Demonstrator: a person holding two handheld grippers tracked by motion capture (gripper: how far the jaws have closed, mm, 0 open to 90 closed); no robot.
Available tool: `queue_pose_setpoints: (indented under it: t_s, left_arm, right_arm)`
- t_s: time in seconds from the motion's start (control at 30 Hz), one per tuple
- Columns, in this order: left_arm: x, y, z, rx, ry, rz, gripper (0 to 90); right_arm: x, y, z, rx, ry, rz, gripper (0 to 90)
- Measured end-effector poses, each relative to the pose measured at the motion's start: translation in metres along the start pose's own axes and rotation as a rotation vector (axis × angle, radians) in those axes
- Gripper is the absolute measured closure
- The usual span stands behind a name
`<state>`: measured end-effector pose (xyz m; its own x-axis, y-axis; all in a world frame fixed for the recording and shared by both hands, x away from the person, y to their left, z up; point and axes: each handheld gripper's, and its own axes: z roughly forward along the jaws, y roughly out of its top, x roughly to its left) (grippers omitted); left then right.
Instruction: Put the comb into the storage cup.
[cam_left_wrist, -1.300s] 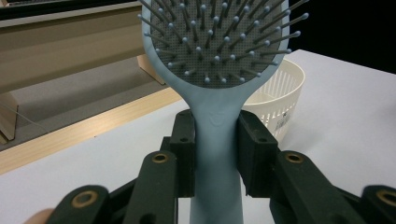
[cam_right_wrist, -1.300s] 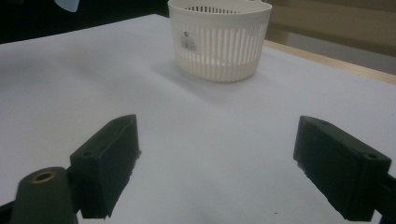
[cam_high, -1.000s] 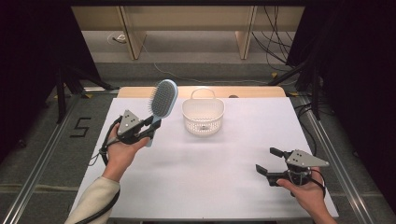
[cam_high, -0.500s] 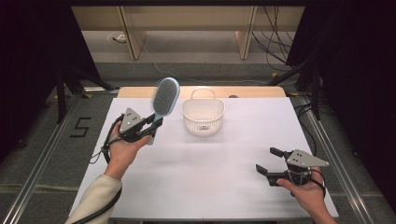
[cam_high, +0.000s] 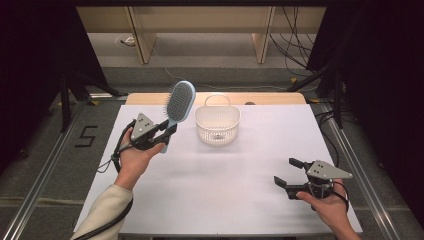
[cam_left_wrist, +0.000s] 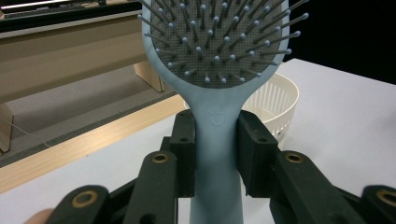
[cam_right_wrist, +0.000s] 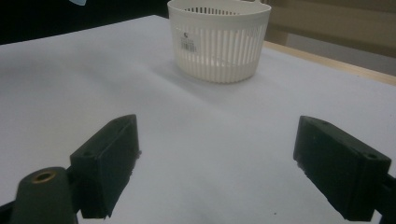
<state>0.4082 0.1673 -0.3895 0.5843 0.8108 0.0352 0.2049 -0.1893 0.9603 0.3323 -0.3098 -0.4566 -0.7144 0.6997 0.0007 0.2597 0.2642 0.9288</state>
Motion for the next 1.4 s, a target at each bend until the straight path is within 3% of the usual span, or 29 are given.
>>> queue_pose_setpoints:
  t_s: [1.4]
  left_arm:
    - [-0.006, 0.009, 0.016, -0.009, -0.010, 0.006, 69.7]
  right_arm:
    - [0.000, 0.000, 0.000, -0.001, 0.000, -0.001, 15.3]
